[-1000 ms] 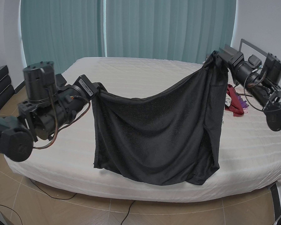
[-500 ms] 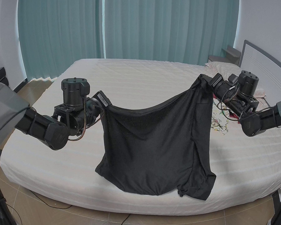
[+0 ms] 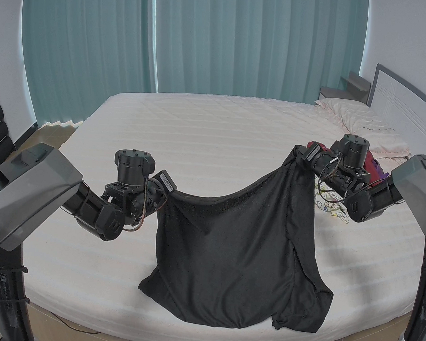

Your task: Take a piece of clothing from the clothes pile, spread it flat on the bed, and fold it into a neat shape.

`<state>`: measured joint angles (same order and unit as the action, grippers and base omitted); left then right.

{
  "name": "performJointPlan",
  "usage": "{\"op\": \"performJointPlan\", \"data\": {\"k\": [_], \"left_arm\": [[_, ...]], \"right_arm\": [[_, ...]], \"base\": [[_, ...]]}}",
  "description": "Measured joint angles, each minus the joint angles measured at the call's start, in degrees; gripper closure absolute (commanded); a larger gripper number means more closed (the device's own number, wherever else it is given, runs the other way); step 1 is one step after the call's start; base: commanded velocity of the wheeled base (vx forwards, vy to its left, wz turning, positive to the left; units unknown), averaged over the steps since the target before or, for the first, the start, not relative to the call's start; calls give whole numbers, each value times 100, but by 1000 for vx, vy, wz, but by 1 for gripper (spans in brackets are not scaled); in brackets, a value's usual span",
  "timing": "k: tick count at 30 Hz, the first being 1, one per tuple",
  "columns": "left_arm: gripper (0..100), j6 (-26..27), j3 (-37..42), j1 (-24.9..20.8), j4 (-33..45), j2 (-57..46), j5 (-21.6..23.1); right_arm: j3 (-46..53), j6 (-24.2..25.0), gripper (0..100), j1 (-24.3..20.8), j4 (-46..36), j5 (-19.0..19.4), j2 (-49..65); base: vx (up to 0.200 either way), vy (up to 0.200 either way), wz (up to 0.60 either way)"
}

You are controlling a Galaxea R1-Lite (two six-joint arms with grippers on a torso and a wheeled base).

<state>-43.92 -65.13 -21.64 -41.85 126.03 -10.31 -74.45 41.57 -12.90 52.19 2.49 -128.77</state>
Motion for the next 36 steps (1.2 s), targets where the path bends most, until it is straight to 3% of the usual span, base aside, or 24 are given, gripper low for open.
{"op": "performJointPlan", "data": {"k": [5, 6, 7, 8, 13, 17, 25, 30, 36], "left_arm": [[100, -15, -16, 20, -20, 330, 28], [0, -20, -22, 20, -24, 385, 28], [0, -24, -27, 20, -33, 438, 28], [0, -30, -46, 22, -54, 507, 17], [0, -35, -165, 61, -185, 772, -55], [0, 22, -265, 161, -183, 956, -307], [0, 429, -377, 550, -98, 1065, -663], [0, 435, -46, 616, -119, 958, -662], [0, 339, 653, 549, -290, 792, -629]], "right_arm": [[-5, 9, 100, 2, 4, -101, -317], [-2, 13, 100, 0, 1, -107, -369], [2, 13, 100, -2, 1, -112, -428], [9, 15, 0, 0, 0, -116, -485], [-17, -40, 0, 15, -5, -162, -770], [-154, -260, 0, 83, -115, -527, -1018], [-282, -677, 0, 529, -851, -817, -1186], [-195, -1143, 0, 747, -919, -861, -1191], [168, -1303, 0, 902, -1147, -853, -1158]], "base": [[0, 0, 0], [0, 0, 0], [0, 0, 0], [0, 0, 0], [0, 0, 0], [0, 0, 0], [0, 0, 0], [0, 0, 0], [0, 0, 0]]}}
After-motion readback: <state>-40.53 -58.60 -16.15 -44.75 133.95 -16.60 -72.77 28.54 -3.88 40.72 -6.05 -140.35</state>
